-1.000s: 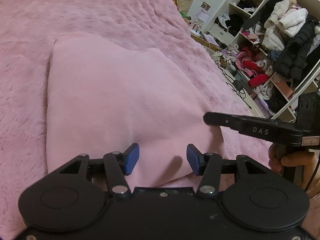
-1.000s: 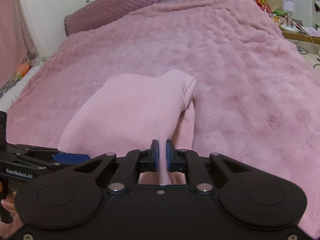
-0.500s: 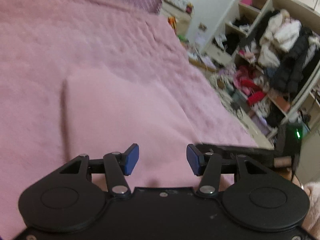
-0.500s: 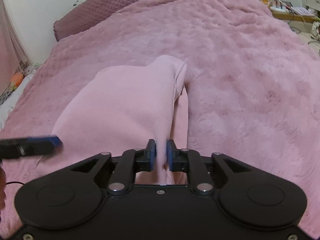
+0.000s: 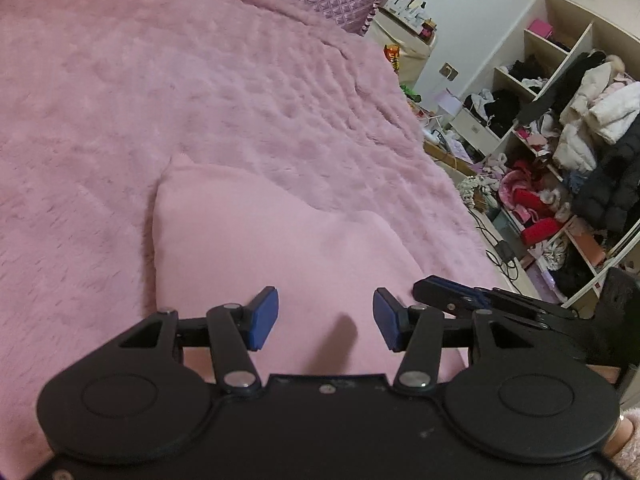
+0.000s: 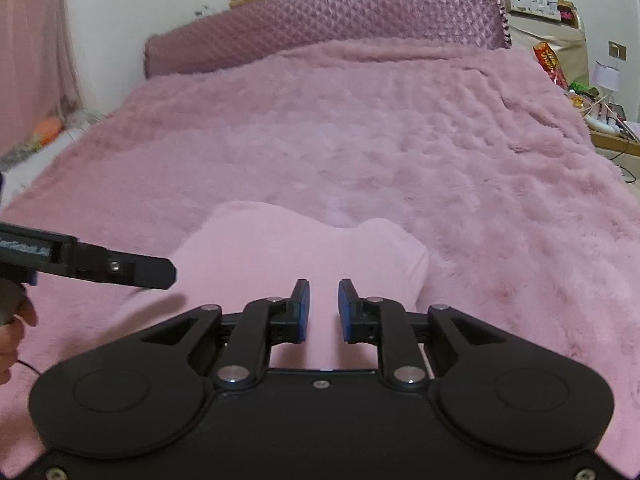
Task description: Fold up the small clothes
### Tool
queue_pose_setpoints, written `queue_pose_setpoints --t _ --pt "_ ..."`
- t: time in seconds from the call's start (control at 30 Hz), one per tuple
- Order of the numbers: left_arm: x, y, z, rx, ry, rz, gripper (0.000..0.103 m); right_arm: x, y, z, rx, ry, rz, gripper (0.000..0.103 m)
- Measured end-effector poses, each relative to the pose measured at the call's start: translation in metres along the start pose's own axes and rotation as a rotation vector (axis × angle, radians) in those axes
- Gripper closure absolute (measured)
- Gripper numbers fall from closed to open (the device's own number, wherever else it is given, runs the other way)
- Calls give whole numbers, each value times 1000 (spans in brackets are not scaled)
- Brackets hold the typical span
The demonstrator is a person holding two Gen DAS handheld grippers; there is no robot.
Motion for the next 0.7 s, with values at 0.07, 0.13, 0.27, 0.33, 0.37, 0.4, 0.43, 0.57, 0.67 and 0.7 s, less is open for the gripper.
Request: queue_pose_setpoints --t 0.07,0.13,0.27,0.33,0.37,0.4,0.43,0.57,0.67,0.7 --pt "-6 2 1 3 -3 7 49 -11 -2 -8 -19 -13 32 87" --pt "-11 1 3 4 1 21 49 -19 -11 -14 -49 1 58 87" --pt "-22 -7 9 -25 18 35 48 -32 -32 -14 -58 5 86 92" --pt "-22 -7 10 -24 7 26 48 -31 -36 -13 -71 5 82 92" --pt "-19 -6 10 -20 -3 17 48 -31 -35 -13 -77 5 83 92" --pt "-12 -6 10 -12 -17 1 49 -30 -33 -12 -78 5 87 92" --pt "-2 -5 10 -5 -27 -23 49 -30 -31 -12 -75 5 91 92" --pt "63 -27 2 -89 28 -176 48 -18 -23 -8 -70 1 71 90" --pt "112 -65 1 -196 130 -266 45 2 -20 -5 -78 6 9 85" --pt "122 -77 2 -229 173 -281 45 12 -20 -1 -73 8 -12 84"
Point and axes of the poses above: each gripper's, at about its wrist camera, not at the fingertips, and x roughly against the way its jaws point, z to its left, y to its top, the point moved 1 cm from there along -x, roughly the way its jaws point, and after that the axes turned 11 degrees about x, right-handed, at the moved point
